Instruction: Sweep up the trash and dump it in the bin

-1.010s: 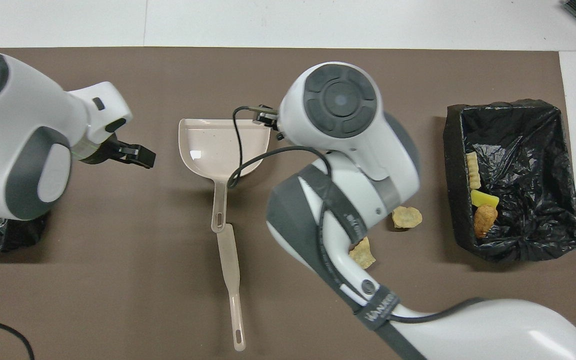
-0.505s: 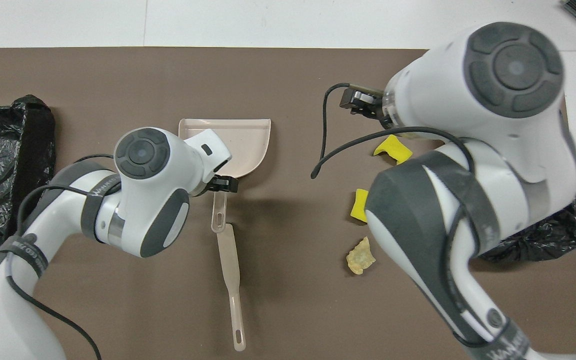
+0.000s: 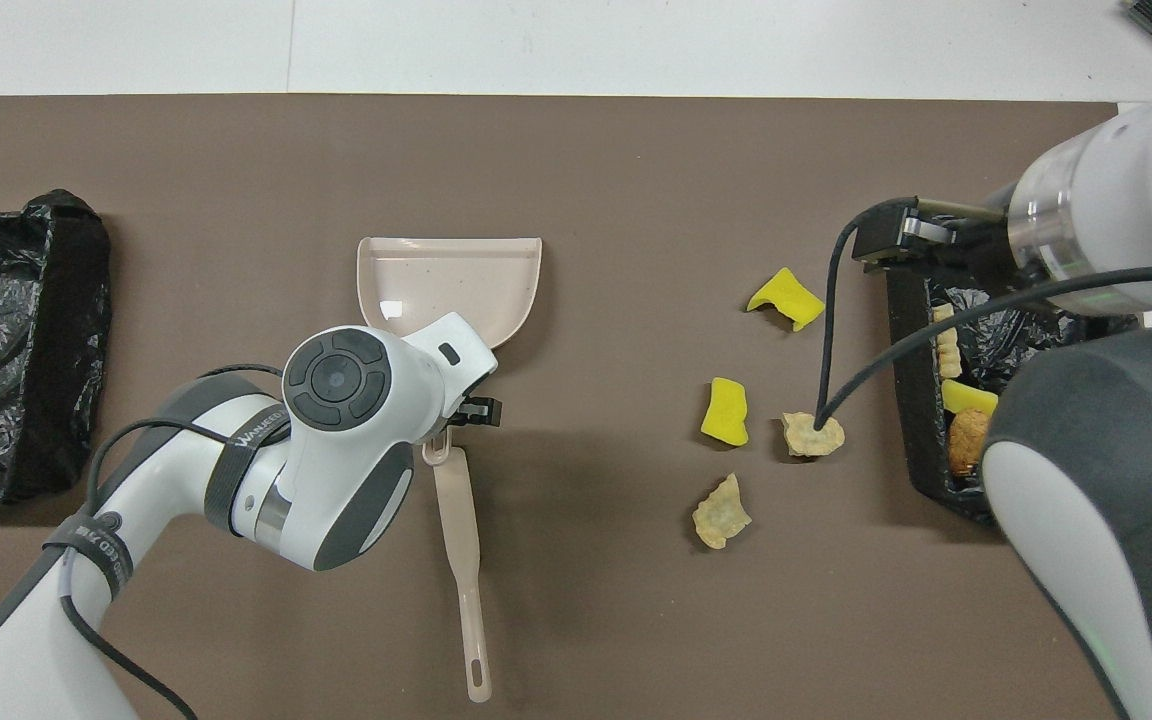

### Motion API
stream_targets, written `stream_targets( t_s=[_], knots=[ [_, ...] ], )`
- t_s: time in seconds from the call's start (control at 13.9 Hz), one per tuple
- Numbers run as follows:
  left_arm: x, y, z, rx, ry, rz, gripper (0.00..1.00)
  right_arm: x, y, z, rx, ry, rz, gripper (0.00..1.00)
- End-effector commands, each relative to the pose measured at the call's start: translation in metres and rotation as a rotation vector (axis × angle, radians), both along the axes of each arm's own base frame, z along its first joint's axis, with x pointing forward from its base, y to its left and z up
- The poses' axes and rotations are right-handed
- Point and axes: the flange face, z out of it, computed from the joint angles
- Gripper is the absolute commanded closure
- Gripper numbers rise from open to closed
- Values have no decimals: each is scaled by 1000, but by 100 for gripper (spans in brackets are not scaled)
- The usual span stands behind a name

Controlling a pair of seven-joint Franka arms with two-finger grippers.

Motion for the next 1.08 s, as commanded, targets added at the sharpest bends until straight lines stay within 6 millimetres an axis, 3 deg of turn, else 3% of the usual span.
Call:
stream_targets(
  t_s=[0.0, 0.07, 0.22, 0.43, 0.72, 1.01],
  knots=[
    [-13, 6, 2, -7, -12, 29, 15, -6, -20, -7, 21, 61, 53, 0],
    [-13, 6, 2, -7, -11, 41, 23, -7, -27, -9, 21, 71, 53, 0],
    [-14, 6, 2, -7, -10, 49, 59, -15, -40, -9, 6, 125, 86, 0],
    [-10, 6, 4, -5, -7, 46, 100, -25, -39, -12, -4, 156, 85, 0],
    [19, 17, 22, -15, -25, 66, 100, -27, -28, -11, -2, 149, 103, 0],
    [79, 63, 53, 7, 12, 15, 100, -38, 26, -10, 54, 139, 189, 0]
  ],
)
